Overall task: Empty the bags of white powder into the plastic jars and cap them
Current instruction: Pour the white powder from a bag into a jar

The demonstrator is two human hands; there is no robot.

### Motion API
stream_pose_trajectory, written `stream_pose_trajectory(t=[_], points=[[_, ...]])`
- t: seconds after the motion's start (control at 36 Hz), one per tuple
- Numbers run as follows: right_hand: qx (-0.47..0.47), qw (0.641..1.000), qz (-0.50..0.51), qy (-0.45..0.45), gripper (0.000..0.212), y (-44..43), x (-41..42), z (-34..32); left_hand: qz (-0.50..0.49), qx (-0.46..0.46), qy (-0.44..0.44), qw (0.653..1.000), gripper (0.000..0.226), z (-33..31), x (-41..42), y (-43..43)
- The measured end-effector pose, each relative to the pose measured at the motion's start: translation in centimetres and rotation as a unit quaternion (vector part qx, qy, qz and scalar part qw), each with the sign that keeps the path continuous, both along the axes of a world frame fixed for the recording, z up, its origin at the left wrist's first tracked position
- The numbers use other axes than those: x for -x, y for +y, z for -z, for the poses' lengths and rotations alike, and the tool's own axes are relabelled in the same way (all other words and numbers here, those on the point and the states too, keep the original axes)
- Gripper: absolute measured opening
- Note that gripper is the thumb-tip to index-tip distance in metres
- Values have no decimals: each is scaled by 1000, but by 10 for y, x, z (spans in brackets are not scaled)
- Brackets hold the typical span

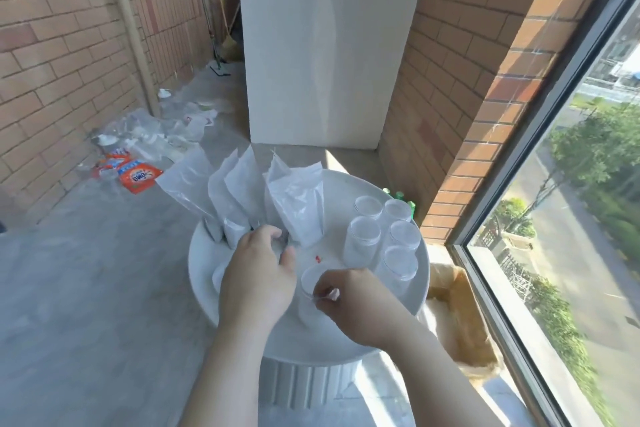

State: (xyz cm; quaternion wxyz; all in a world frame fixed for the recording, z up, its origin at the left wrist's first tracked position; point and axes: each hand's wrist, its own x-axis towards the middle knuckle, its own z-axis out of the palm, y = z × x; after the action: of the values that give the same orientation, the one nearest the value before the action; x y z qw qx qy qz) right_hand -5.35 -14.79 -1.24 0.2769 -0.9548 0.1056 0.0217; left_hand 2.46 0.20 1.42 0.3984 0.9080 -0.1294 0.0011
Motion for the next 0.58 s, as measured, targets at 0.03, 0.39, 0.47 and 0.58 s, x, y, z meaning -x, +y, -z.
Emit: stream_pose_trajectory(t=[0.03,0.39,0.47,0.58], points=[[-6,1000,-3,1,11,-1,2,-3,-5,-5,1,1000,31,0,-2,2],[215,968,31,-122,29,-28,-100,-74,-16,-8,41,999,31,-2,-10,14],[239,963,21,-124,41,-31,-135,-72,-14,6,42,999,29,-1,-11,13],[240,968,1,-69,53,-35,-165,-70,-8,16,53,998,27,0,-14,13]])
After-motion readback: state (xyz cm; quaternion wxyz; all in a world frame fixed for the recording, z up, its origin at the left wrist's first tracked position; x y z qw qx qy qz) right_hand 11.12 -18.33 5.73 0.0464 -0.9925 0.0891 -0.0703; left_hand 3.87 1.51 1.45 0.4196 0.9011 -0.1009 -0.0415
